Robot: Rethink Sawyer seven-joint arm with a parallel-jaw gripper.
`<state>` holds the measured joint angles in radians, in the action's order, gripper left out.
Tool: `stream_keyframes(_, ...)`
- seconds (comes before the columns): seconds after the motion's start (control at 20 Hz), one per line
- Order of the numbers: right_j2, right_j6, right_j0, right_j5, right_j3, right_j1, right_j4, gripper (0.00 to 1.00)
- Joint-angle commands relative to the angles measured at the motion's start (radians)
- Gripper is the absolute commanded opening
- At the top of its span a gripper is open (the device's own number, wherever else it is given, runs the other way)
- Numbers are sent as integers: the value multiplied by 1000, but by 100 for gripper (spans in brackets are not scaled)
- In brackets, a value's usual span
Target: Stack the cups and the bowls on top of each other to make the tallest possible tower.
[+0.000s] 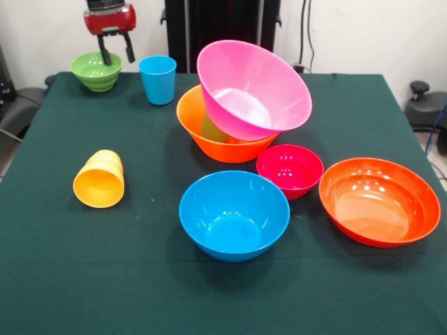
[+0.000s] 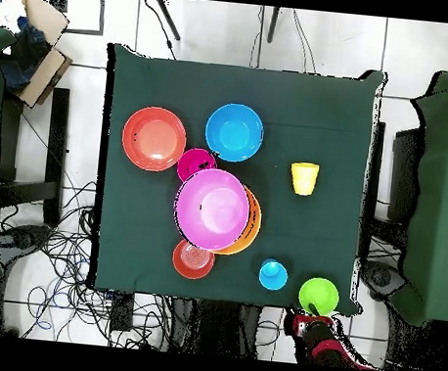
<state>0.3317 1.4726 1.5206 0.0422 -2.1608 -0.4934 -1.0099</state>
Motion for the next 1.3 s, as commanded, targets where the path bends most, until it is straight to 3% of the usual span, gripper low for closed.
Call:
stream_keyframes(0.05, 107, 40, -44, 104, 71, -39, 64, 100)
stream_keyframes(0.35, 124, 19, -45, 123, 71, -75, 97, 100)
stream_keyframes(0.7, 96, 41, -84, 82, 94, -71, 87, 100)
stream_keyframes(1.0, -4, 103, -192, -38, 177, 19, 37, 100)
stream_keyframes(1.3, -7, 82, -188, -3, 167, 6, 42, 100)
